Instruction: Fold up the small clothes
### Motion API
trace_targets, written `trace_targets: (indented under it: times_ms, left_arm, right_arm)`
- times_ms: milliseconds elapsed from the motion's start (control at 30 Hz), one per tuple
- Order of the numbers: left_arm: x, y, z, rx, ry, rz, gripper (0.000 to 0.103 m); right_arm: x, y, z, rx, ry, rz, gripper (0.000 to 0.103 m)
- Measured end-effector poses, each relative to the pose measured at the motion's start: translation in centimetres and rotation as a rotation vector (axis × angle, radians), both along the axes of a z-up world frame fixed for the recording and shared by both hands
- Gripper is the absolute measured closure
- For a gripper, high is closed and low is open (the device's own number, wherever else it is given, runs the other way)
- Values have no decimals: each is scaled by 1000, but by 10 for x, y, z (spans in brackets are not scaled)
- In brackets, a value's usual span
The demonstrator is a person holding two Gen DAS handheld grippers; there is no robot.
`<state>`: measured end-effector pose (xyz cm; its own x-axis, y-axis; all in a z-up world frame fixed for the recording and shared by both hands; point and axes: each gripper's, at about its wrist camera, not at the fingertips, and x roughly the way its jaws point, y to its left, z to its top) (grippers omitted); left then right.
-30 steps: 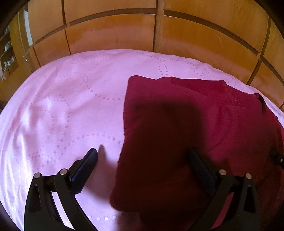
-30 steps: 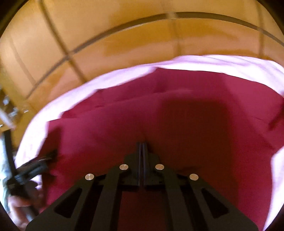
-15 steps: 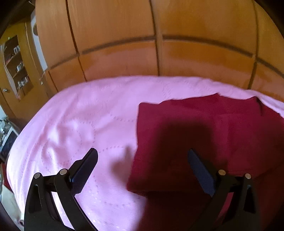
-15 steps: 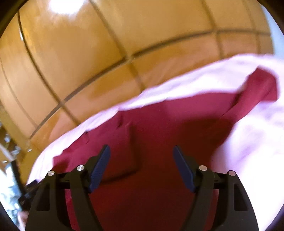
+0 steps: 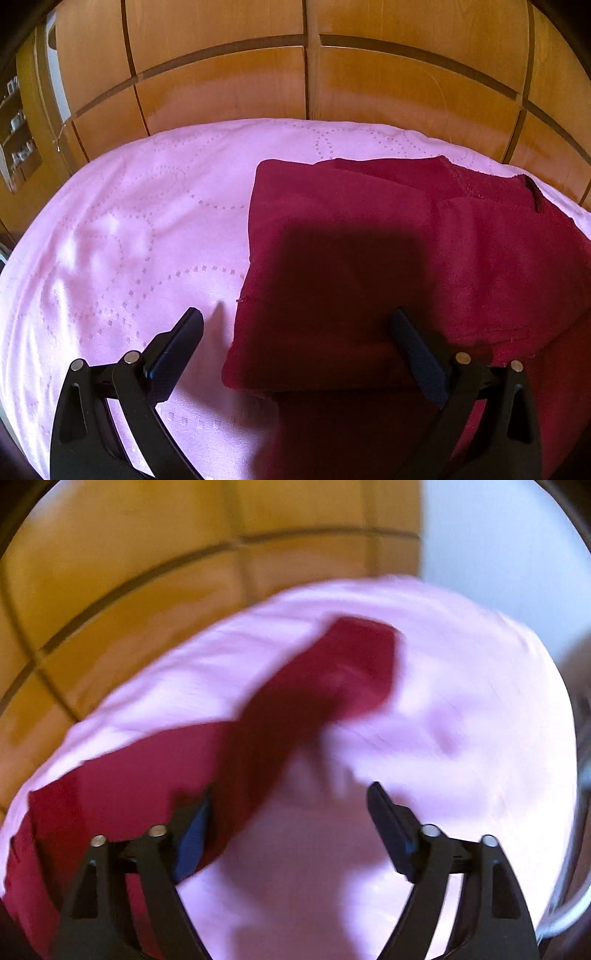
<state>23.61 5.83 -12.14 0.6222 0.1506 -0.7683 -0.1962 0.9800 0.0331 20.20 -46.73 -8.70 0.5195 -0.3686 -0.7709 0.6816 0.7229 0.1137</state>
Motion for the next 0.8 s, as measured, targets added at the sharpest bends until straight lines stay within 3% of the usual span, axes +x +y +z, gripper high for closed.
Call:
trace_targets:
  times_ms: [67,133,233,400,500,600,800]
  left_arm:
    - [1,2,0,-1,1,-1,2]
    - [0,2,0,-4,2,-1,2]
    - [-1,2,-1,-19,4,-1,2]
    - [0,2,-1,-23,8,0,2]
    - [0,-1,-2,-6,11,1,2]
    - [-3,-5,-2,3,12,1,2]
    - [-3,-9,-2,22,17,2,2]
  right_arm:
    - [-24,-16,-18,69,8,-31,21]
    - [-48,-23,-24,123,-49,-29,21]
    - [-68,-29,-17,61,-39,-88,20]
    - [-100,-68,-6,142,-200,-228,20]
    - [-83,-73,7,159,-245,-169,20]
    - [-40,-66,22,89,-238,-93,20]
    - [45,-54,28,-39,-96,27,20]
